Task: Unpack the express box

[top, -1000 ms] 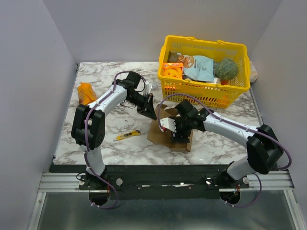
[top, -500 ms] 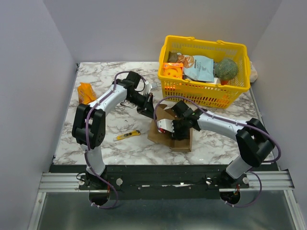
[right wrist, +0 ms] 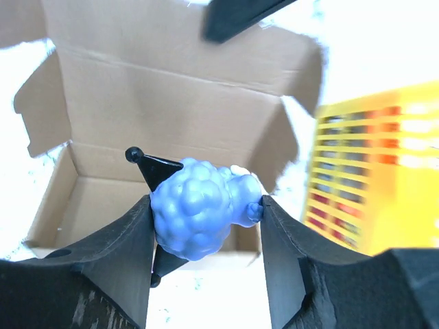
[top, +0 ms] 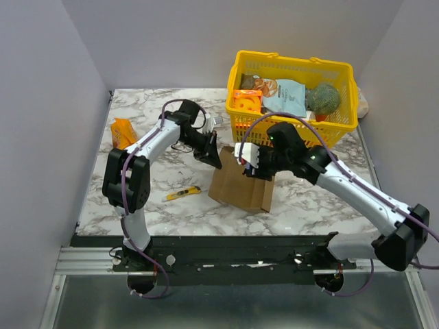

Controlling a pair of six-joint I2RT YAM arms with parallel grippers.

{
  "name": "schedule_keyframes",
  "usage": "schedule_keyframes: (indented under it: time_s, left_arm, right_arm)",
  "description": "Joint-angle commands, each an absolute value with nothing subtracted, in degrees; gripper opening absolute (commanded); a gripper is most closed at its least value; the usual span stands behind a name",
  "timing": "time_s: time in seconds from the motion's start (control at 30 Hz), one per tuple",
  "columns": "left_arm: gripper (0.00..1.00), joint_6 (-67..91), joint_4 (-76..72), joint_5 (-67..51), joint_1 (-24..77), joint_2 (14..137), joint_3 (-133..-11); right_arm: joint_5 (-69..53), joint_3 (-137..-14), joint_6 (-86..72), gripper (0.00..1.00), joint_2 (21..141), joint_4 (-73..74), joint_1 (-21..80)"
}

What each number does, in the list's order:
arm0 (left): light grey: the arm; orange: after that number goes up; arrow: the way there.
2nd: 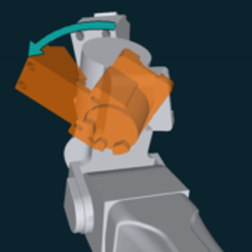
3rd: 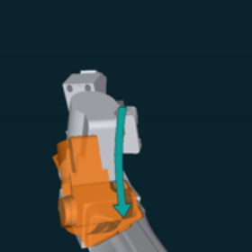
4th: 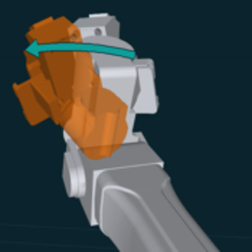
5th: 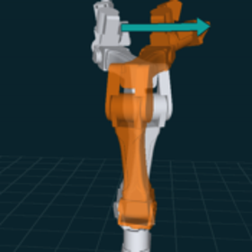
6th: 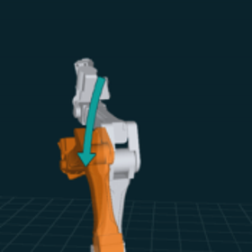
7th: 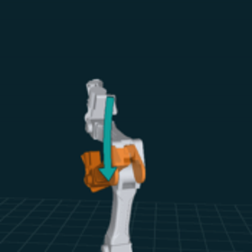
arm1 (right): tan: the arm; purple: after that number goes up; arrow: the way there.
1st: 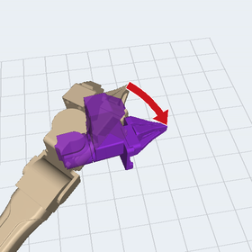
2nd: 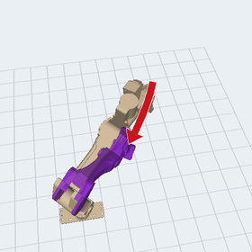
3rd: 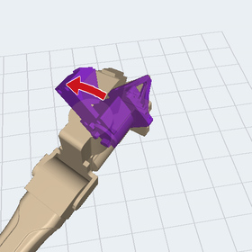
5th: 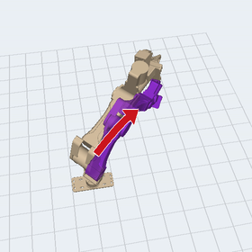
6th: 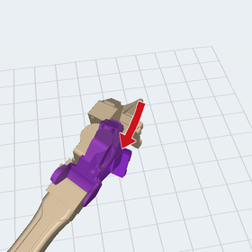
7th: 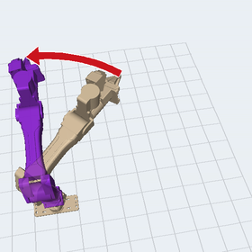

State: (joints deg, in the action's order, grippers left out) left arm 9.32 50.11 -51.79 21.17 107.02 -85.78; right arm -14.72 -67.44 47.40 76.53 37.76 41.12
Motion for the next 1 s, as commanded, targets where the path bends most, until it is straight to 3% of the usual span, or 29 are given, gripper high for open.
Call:
schedule_keyframes:
  time_s: [0.0, 0.1, 0.3, 0.43, 0.6, 0.7, 0.73, 0.77, 0.83, 0.97]
  left_arm:
    - [0.00, 8.9, 52.7, -47.4, 19.7, 103.3, -86.7]
    - [0.01, 7.9, 54.2, -49.4, 18.4, 100.7, -86.3]
    - [0.14, 5.6, 56.5, -50.3, 17.3, 100.5, -87.4]
    - [0.21, 5.4, 56.3, -50.4, 17.2, 102.1, -88.0]
    - [0.48, 3.9, 56.2, -53.1, 17.1, 104.1, -87.7]
    - [0.63, 3.6, 56.0, -54.3, 17.1, 104.9, -87.7]
    - [0.71, 3.6, 56.1, -54.4, 17.1, 105.4, -87.9]
    - [0.98, 3.2, 56.1, -54.5, 17.1, 105.5, -88.1]
    - [0.99, 2.6, 56.3, -54.7, 17.1, 105.6, -88.5]
    - [0.99, 1.4, 56.4, -55.5, 17.1, 105.1, -90.7]
  right_arm:
    - [-14.5, -67.2, 42.4, 0.22, 69.7, 41.7, 39.7]
    - [-12.3, -62.0, 39.7, 0.21, 65.3, 42.5, 36.6]
    - [-12.3, -49.6, 39.5, 0.21, 62.0, 41.7, 27.4]
    - [-7.9, -41.1, 41.2, 0.22, 62.0, 33.0, 26.2]
    - [2.3, -37.5, 37.9, 0.24, 66.3, 21.2, 26.2]
    - [2.8, -34.2, 38.6, 0.34, 66.3, 15.4, 26.1]
    - [1.6, -33.3, 39.1, 0.45, 66.3, 14.1, 26.1]
    - [1.3, -32.5, 39.5, 0.51, 66.4, 14.0, 26.1]
    - [1.6, -32.0, 39.1, 0.64, 66.7, 14.1, 26.2]
    - [0.9, -35.1, 36.7, 0.74, 64.3, 19.8, 26.0]
